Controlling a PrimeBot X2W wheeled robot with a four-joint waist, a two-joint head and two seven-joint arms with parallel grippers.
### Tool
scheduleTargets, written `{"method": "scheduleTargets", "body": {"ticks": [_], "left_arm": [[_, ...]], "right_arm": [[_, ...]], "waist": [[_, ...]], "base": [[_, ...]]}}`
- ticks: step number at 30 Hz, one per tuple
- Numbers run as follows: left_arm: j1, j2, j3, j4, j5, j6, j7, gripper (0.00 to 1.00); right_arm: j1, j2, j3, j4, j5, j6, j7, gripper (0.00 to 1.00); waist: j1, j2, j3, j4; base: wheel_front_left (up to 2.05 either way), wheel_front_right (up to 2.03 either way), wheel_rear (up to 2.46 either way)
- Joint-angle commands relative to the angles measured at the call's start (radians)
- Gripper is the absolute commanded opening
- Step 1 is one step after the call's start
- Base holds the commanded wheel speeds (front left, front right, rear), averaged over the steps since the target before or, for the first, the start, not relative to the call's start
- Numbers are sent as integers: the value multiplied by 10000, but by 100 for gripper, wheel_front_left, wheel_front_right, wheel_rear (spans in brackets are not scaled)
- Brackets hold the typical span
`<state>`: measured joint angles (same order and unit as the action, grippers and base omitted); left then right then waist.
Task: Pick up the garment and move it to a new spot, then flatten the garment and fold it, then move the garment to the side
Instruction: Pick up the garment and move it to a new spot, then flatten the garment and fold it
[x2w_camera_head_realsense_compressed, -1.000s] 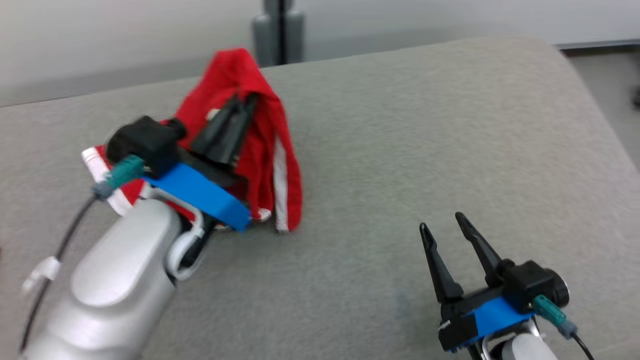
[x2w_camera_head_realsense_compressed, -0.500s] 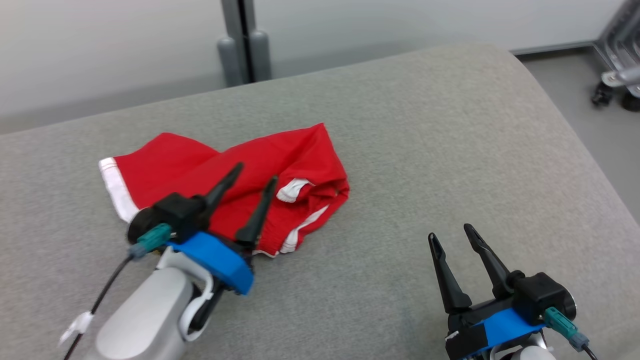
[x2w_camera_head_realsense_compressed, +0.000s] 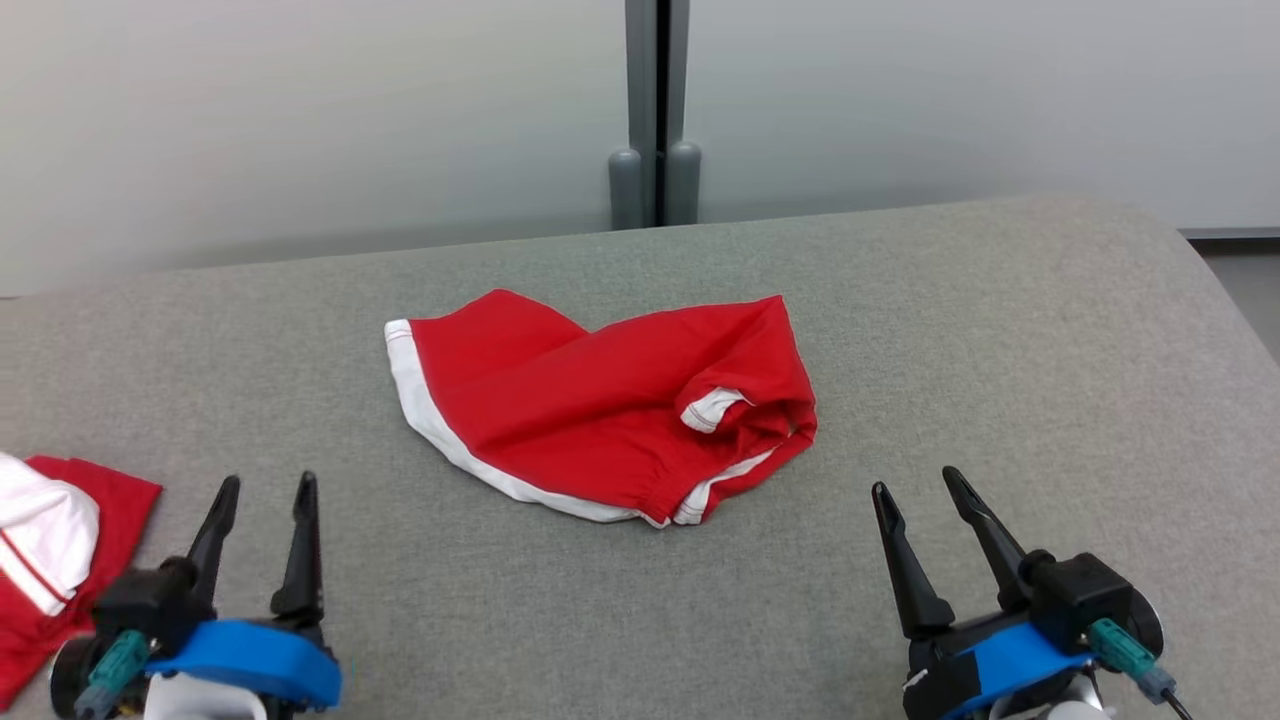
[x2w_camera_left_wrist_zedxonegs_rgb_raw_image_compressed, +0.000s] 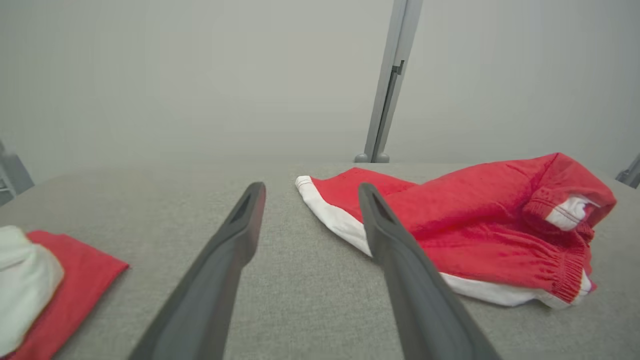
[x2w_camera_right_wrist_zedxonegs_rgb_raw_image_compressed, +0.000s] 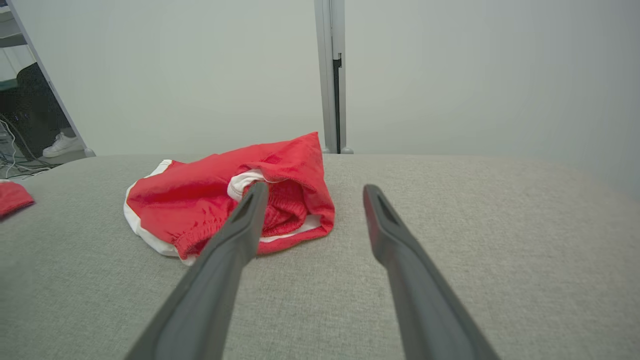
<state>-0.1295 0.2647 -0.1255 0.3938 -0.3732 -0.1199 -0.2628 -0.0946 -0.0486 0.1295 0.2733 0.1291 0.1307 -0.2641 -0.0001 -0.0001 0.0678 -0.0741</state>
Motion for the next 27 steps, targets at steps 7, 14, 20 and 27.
{"method": "scheduleTargets", "body": {"ticks": [7, 14, 20, 27], "left_arm": [[1440, -991, 1466, 49, 870, -69, -28, 100], [1803, -1347, 1258, 325, 1186, -136, -28, 100], [1423, -1164, 646, 298, 999, -113, -29, 100], [1060, -892, 126, 256, 579, -113, -29, 100]], "right_arm": [[401, -37, -60, 381, -36, 1, -5, 100], [458, -40, 110, 600, -5, 1, -5, 100], [144, -42, 631, 1082, 77, 1, -5, 100], [-587, -43, 929, 1998, -55, 1, -5, 100]], "waist": [[1, 1, -465, 508], [1, 1, -513, 956], [1, 1, -203, 1500], [1, 1, 409, 2376]], "base": [[0, 0, 0], [0, 0, 0], [0, 0, 0], [0, 0, 0]]}}
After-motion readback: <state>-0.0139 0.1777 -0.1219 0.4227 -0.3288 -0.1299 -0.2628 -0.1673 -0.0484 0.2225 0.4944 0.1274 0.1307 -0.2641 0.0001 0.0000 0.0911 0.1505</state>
